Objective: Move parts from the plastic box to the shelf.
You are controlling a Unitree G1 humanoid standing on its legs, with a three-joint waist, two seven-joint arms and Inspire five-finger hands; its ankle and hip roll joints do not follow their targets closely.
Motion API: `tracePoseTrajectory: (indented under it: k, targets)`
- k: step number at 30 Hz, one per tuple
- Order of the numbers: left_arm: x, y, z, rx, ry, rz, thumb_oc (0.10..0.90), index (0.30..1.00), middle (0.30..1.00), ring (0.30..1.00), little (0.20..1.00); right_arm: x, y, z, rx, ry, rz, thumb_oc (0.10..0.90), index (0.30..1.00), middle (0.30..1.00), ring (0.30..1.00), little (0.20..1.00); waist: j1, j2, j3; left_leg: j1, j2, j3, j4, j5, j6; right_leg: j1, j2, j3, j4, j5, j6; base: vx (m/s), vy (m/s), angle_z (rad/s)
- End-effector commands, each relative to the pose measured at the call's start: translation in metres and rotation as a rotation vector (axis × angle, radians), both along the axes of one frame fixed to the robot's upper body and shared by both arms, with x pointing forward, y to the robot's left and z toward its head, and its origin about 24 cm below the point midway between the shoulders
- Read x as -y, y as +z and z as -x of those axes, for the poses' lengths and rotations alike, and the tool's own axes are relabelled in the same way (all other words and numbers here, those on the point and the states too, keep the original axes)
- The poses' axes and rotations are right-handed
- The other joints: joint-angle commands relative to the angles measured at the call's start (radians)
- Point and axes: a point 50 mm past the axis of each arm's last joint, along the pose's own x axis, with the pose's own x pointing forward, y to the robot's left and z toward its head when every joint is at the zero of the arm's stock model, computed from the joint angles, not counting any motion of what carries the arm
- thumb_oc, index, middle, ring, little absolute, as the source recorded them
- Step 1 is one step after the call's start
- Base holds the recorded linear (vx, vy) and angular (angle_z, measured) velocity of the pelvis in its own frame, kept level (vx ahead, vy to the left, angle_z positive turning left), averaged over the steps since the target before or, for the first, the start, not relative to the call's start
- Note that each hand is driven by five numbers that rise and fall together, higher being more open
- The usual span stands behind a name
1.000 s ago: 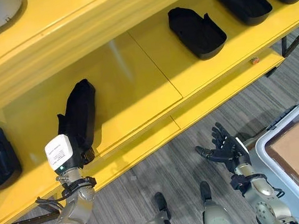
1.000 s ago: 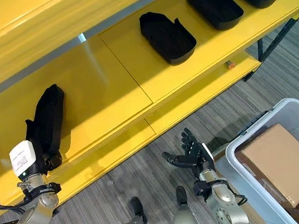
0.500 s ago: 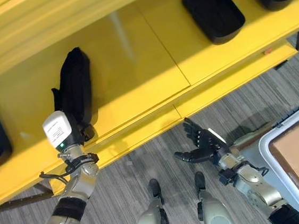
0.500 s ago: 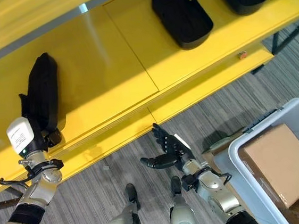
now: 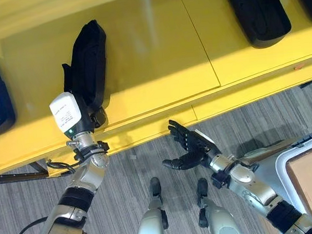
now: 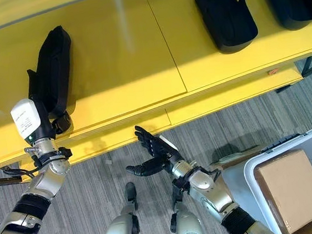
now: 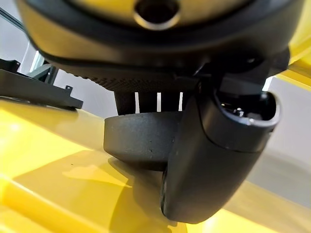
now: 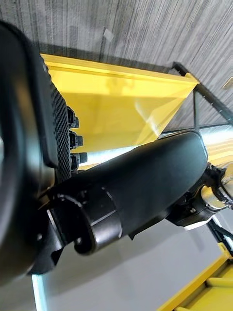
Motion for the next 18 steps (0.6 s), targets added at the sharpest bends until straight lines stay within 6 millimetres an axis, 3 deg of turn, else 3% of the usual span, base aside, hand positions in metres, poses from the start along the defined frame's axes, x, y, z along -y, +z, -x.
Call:
tracePoseTrajectory:
  k: [1,4,6,10,13,15,17,18]
  targets:
    - [-0.042,0.024,0.006,0.117,0.174,-0.048,0.4,0.3,0.3,0.3,0.3,-0.014,0.02,0.003,0.091,0.051,-0.121,0.9,1.0,1.0,1.0,1.0,0.061,-0.019,-0.077,-0.088,0.043,0.046,0.059,-0.037,-0.041,-0.014,-0.012,0.01,0.271,-0.238,-0.001,0.06,0.032,0.09]
    - [-0.045,0.031,0.005,0.139,0.178,-0.049,0.4,0.3,0.3,0.3,0.3,-0.017,0.018,0.003,0.08,0.07,-0.113,0.9,1.0,1.0,1.0,1.0,0.064,-0.023,-0.082,-0.092,0.055,0.064,0.06,-0.032,-0.047,0.003,-0.016,-0.008,0.259,-0.237,0.001,0.03,0.032,0.05]
    - [-0.041,0.04,0.0,0.157,0.161,-0.062,0.4,0.3,0.3,0.3,0.3,-0.016,0.016,0.006,0.068,0.063,-0.12,0.9,1.0,1.0,1.0,1.0,0.048,-0.029,-0.087,-0.101,0.081,0.15,0.083,-0.029,-0.056,0.028,-0.029,-0.047,0.245,-0.236,0.008,0.07,0.031,0.17]
    - [-0.037,0.051,-0.006,0.173,0.144,-0.093,0.4,0.3,0.3,0.3,0.3,-0.016,0.014,0.006,0.061,0.074,-0.114,0.9,1.0,1.0,1.0,1.0,0.042,-0.052,-0.089,-0.109,0.085,0.182,0.127,-0.056,-0.064,0.07,-0.053,-0.058,0.234,-0.244,0.026,0.08,0.044,0.51]
    - [-0.036,0.058,-0.008,0.182,0.142,-0.106,0.4,0.3,0.3,0.3,0.3,-0.017,0.014,0.006,0.061,0.081,-0.114,0.9,1.0,1.0,1.0,1.0,0.045,-0.059,-0.088,-0.127,0.086,0.195,0.158,-0.059,-0.049,0.085,-0.057,-0.064,0.222,-0.229,0.031,0.04,0.074,0.29]
    - [-0.036,0.074,-0.014,0.191,0.135,-0.135,0.4,0.3,0.3,0.3,0.3,-0.02,0.014,0.005,0.05,0.08,-0.136,0.9,1.0,1.0,1.0,1.0,0.048,-0.091,-0.098,-0.139,0.072,0.214,0.22,-0.116,-0.038,0.14,-0.081,-0.055,0.203,-0.227,0.055,0.16,0.087,0.18]
    - [-0.036,0.085,-0.017,0.193,0.129,-0.153,0.4,0.3,0.3,0.3,0.3,-0.023,0.015,0.005,0.052,0.085,-0.147,0.9,1.0,1.0,1.0,1.0,0.051,-0.105,-0.105,-0.148,0.066,0.226,0.237,-0.131,-0.023,0.159,-0.09,-0.05,0.204,-0.217,0.06,0.07,0.054,0.15]
    - [-0.032,0.095,-0.022,0.194,0.112,-0.191,0.4,0.3,0.3,0.3,0.3,-0.025,0.016,0.005,0.054,0.079,-0.173,0.9,1.0,1.0,1.0,1.0,0.052,-0.124,-0.114,-0.151,0.044,0.236,0.243,-0.155,0.006,0.153,-0.116,-0.033,0.265,-0.151,0.068,0.08,0.152,0.29]
